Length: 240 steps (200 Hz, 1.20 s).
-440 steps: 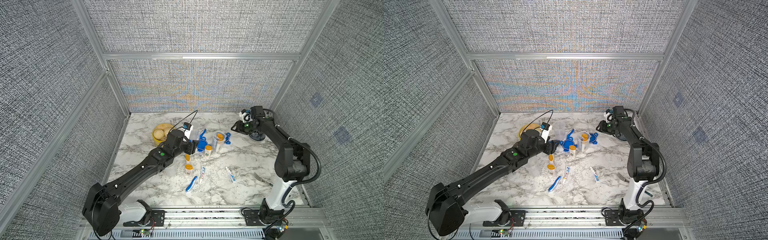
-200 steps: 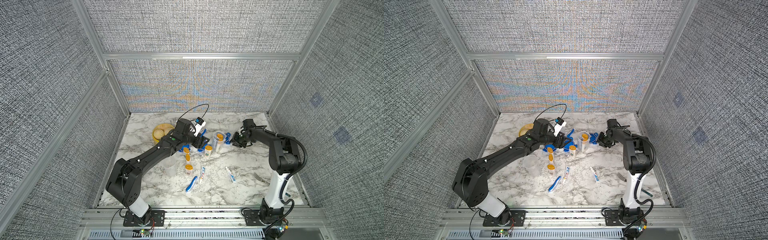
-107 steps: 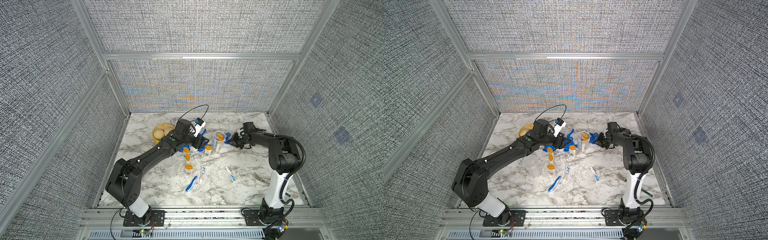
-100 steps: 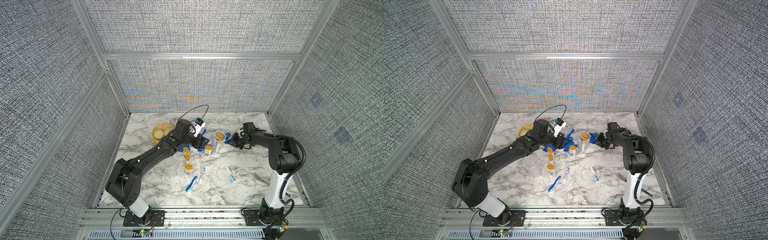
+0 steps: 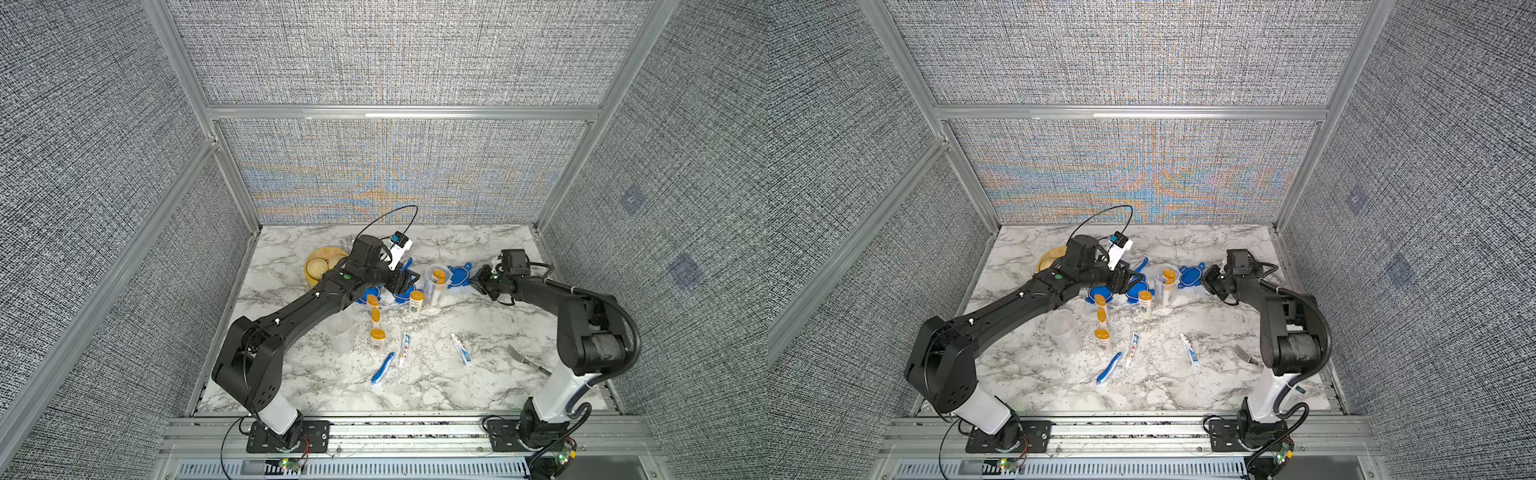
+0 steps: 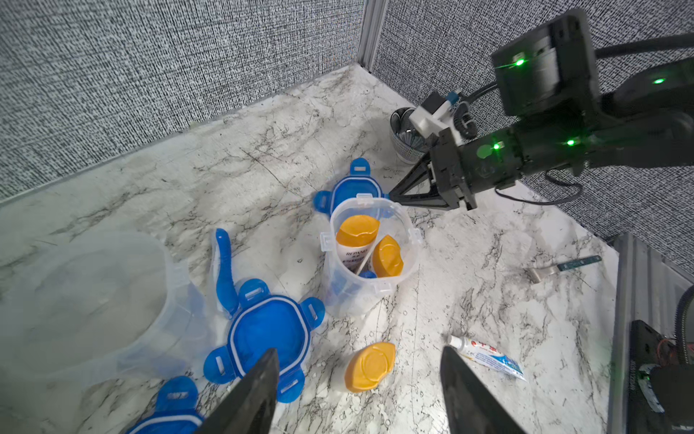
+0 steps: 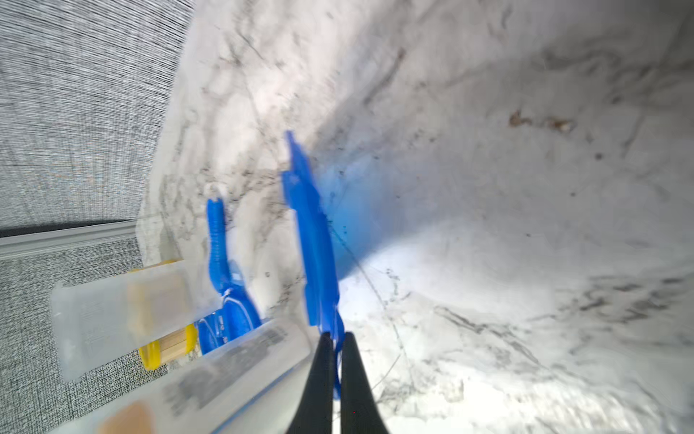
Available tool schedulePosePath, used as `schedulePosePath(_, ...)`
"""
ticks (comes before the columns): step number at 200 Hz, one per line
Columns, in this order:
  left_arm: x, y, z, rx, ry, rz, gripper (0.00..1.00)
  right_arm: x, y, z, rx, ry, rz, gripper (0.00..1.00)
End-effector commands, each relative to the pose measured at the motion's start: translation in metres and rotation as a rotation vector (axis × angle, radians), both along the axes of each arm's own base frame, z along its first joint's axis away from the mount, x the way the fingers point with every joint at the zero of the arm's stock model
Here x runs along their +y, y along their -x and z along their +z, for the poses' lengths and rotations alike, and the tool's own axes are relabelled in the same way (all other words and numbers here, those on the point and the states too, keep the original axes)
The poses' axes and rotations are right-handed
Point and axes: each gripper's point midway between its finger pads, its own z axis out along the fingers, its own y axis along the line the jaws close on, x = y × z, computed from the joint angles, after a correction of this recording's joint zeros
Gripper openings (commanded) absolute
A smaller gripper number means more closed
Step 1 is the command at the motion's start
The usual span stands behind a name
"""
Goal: Pack away toiletry kits
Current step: Pick up the lid from the center of the board.
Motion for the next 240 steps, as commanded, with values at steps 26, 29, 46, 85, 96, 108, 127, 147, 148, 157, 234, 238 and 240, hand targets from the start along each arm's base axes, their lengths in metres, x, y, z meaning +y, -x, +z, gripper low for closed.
schedulePosePath(26,-0.010,-0.021,0.048,-0.207,0.016,-0.029,0.70,-0.016,0.010,0.085,-0.252,0.228,0.087,0.00)
schedulePosePath(29,-0.011,-0.022,0.051,-0.225,0.013,-0.034,0.70,-0.017,0.010,0.093,-0.277,0.244,0.095,0.00)
schedulePosePath(46,-0.012,-0.028,0.070,-0.343,0.012,-0.052,0.72,-0.014,0.014,0.133,-0.429,0.330,0.163,0.00)
schedulePosePath(85,-0.020,-0.031,0.102,-0.577,0.013,-0.150,0.78,0.033,0.043,0.206,-0.821,0.470,0.565,0.00)
schedulePosePath(96,-0.024,-0.031,0.106,-0.597,0.013,-0.193,0.78,0.049,0.055,0.217,-0.917,0.487,0.689,0.00)
schedulePosePath(108,-0.029,-0.033,0.110,-0.613,0.018,-0.213,0.78,0.063,0.068,0.227,-1.003,0.499,0.792,0.00)
schedulePosePath(127,-0.037,-0.032,0.109,-0.633,0.033,-0.280,0.78,0.075,0.081,0.239,-1.108,0.532,0.899,0.00)
schedulePosePath(147,-0.043,-0.030,0.107,-0.663,0.038,-0.330,0.78,0.084,0.092,0.250,-1.210,0.553,0.977,0.00)
schedulePosePath(148,-0.043,-0.030,0.108,-0.665,0.039,-0.329,0.78,0.085,0.092,0.251,-1.216,0.554,0.981,0.00)
schedulePosePath(157,-0.045,-0.033,0.108,-0.674,0.039,-0.329,0.78,0.087,0.096,0.253,-1.245,0.556,1.013,0.00)
schedulePosePath(234,-0.051,-0.027,0.116,-0.685,0.075,-0.430,0.29,0.088,0.082,0.257,-1.257,0.612,1.071,0.00)
schedulePosePath(238,-0.051,-0.026,0.117,-0.687,0.080,-0.434,0.25,0.088,0.080,0.256,-1.250,0.616,1.069,0.00)
schedulePosePath(240,-0.051,-0.026,0.118,-0.687,0.082,-0.435,0.24,0.087,0.078,0.256,-1.246,0.618,1.067,0.00)
